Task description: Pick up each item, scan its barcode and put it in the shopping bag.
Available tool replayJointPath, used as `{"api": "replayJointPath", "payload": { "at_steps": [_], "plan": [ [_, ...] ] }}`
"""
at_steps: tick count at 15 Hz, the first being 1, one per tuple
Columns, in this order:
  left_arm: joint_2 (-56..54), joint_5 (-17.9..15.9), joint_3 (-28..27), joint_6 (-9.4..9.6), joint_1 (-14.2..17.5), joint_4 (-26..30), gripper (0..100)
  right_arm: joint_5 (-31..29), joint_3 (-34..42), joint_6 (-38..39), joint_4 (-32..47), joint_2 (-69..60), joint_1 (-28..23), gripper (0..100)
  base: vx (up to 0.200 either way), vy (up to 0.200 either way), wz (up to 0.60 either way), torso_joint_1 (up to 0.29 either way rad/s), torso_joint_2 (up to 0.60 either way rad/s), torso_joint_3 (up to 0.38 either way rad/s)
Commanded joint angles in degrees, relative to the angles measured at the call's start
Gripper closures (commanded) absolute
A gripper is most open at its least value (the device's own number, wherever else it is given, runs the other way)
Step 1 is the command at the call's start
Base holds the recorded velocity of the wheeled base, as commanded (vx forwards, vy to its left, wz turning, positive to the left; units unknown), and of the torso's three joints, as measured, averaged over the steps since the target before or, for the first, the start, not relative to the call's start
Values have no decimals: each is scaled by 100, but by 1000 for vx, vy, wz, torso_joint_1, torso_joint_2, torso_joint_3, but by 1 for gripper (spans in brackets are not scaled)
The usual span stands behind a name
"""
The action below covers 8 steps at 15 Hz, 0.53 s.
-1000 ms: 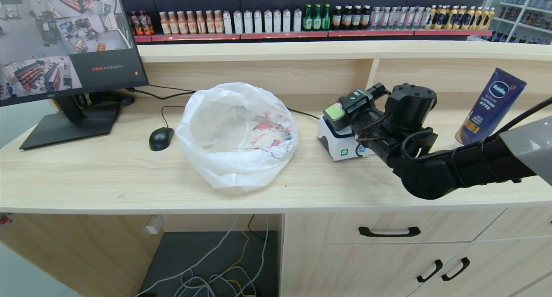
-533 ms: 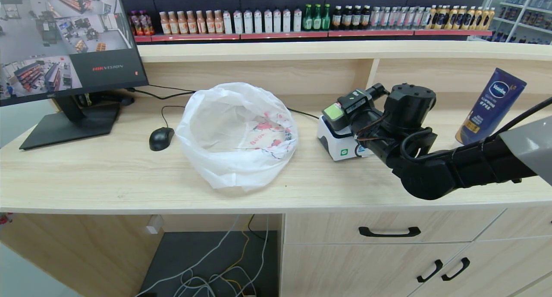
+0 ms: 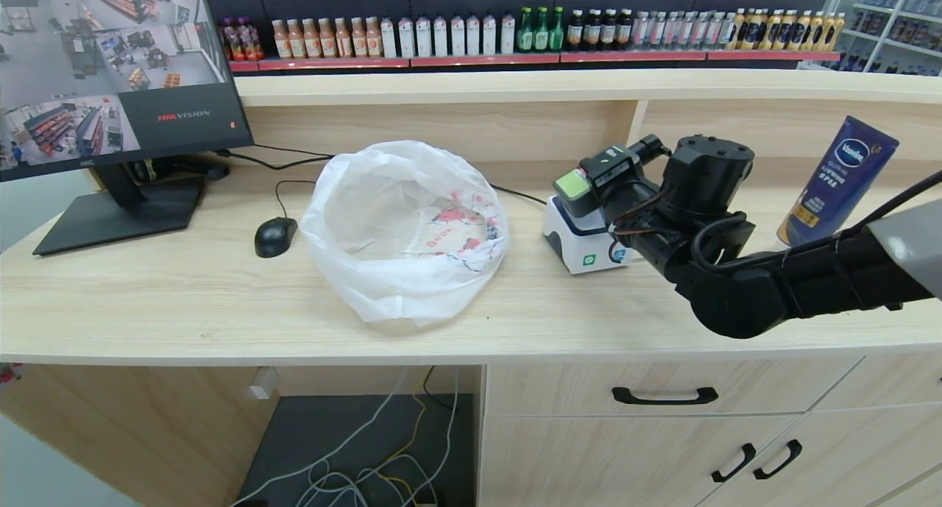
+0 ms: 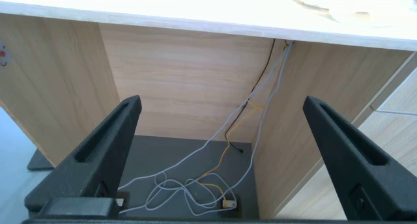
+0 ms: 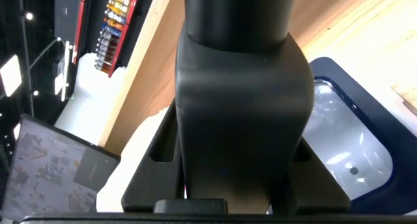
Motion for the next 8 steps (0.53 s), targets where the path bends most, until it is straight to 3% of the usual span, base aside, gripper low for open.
{"api": "replayJointPath", "payload": {
  "at_steps": [1,8],
  "plan": [
    [-2,2,0,-6,1,0,0,-32,33,-10,-4,-149,1,100,0,0,0,0,0,0],
    [-2,2,0,-6,1,0,0,-128,938,-327,-13,-1107,-25,100,0,0,0,0,0,0]
  ]
}}
